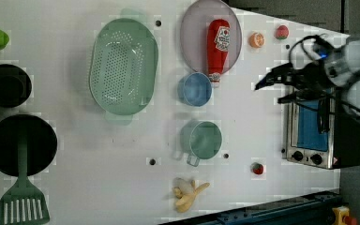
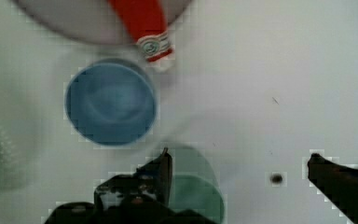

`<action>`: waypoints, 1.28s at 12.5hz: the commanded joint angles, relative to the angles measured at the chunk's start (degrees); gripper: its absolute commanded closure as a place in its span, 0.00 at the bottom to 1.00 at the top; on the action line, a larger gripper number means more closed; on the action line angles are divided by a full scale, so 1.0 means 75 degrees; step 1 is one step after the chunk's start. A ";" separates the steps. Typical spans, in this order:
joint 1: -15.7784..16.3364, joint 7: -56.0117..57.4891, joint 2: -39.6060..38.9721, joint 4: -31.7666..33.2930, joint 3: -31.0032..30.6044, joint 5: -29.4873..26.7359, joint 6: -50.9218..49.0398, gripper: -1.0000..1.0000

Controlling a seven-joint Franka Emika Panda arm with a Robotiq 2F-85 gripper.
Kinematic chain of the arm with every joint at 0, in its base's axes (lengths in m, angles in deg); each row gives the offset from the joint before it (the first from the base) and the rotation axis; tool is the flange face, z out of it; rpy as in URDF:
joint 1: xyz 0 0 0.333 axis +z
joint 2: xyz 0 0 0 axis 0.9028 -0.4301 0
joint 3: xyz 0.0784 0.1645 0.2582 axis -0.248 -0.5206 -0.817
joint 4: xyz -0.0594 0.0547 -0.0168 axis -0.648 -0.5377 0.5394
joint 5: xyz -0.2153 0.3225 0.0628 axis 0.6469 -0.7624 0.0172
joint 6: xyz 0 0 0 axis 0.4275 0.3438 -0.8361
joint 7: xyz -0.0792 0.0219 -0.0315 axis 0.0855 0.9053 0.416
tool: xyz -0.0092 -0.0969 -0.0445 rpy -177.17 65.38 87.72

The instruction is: Pick ketchup from plate and place it on table.

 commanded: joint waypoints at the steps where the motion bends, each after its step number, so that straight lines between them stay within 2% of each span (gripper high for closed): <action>1: 0.0048 0.1657 -0.0269 -0.0170 -0.0005 0.0018 0.1038 0.00; 7: 0.0210 0.1880 -0.1746 -0.0415 -0.0003 0.0146 0.2977 0.00; 11: 0.0286 0.2143 -0.2644 -0.0853 0.0003 0.0822 0.3945 0.00; 16: 0.0310 0.2142 -0.3395 -0.1115 0.0026 0.1286 0.5011 0.00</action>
